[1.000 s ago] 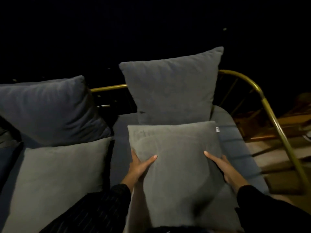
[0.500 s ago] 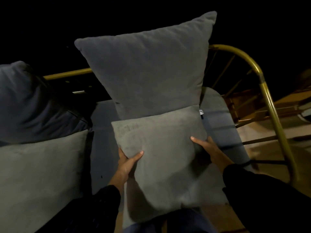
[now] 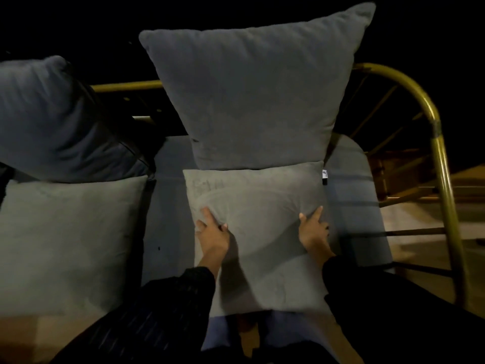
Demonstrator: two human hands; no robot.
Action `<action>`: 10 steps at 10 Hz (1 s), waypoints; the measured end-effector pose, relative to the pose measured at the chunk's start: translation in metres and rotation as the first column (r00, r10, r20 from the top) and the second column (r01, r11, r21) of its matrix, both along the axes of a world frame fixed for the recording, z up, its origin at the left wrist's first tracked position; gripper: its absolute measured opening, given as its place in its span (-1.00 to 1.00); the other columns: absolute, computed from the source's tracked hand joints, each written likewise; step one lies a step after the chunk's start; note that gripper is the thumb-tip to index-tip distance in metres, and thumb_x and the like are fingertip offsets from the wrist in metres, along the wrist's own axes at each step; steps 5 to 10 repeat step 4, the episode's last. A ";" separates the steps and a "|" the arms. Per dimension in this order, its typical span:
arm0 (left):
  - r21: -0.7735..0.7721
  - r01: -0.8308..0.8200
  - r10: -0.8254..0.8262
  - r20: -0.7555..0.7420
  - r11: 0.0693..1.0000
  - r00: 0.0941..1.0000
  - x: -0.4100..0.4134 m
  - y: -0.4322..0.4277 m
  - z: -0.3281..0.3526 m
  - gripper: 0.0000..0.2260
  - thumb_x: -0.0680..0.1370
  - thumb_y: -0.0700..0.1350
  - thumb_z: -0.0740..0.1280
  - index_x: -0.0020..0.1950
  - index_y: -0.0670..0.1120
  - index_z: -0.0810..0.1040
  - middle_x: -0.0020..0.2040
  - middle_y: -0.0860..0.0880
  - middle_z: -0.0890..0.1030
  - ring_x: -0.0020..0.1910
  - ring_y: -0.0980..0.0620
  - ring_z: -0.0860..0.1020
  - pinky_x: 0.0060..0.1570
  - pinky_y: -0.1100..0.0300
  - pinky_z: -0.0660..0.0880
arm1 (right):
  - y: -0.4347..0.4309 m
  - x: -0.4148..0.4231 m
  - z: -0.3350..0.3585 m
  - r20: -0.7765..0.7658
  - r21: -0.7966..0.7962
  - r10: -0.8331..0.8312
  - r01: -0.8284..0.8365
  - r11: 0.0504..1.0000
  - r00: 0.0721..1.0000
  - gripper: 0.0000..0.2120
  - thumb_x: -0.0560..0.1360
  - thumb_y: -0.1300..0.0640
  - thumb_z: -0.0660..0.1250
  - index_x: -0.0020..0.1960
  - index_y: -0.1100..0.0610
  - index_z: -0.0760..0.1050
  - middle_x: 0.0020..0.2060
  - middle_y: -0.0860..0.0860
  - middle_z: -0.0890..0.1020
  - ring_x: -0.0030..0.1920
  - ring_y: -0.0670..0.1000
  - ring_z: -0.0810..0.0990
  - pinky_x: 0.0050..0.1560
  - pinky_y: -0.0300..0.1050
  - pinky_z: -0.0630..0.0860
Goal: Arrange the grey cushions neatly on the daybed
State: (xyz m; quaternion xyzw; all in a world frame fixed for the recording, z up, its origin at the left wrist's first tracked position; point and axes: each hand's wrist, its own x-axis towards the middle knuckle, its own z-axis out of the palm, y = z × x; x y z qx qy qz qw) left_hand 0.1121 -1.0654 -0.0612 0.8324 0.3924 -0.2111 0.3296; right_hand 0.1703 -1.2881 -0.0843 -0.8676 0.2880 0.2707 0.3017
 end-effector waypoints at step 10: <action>-0.076 0.354 -0.355 0.002 0.932 0.935 -0.006 0.005 0.055 -0.35 0.59 -0.14 0.26 0.60 -0.05 0.01 0.46 -0.25 0.39 0.41 -0.24 0.40 0.35 0.11 0.31 | 0.004 -0.020 0.037 -0.161 0.093 0.038 -0.023 0.995 0.986 -0.45 0.60 0.04 0.13 0.51 0.27 0.17 0.48 0.28 0.26 0.46 0.28 0.27 0.46 0.12 0.24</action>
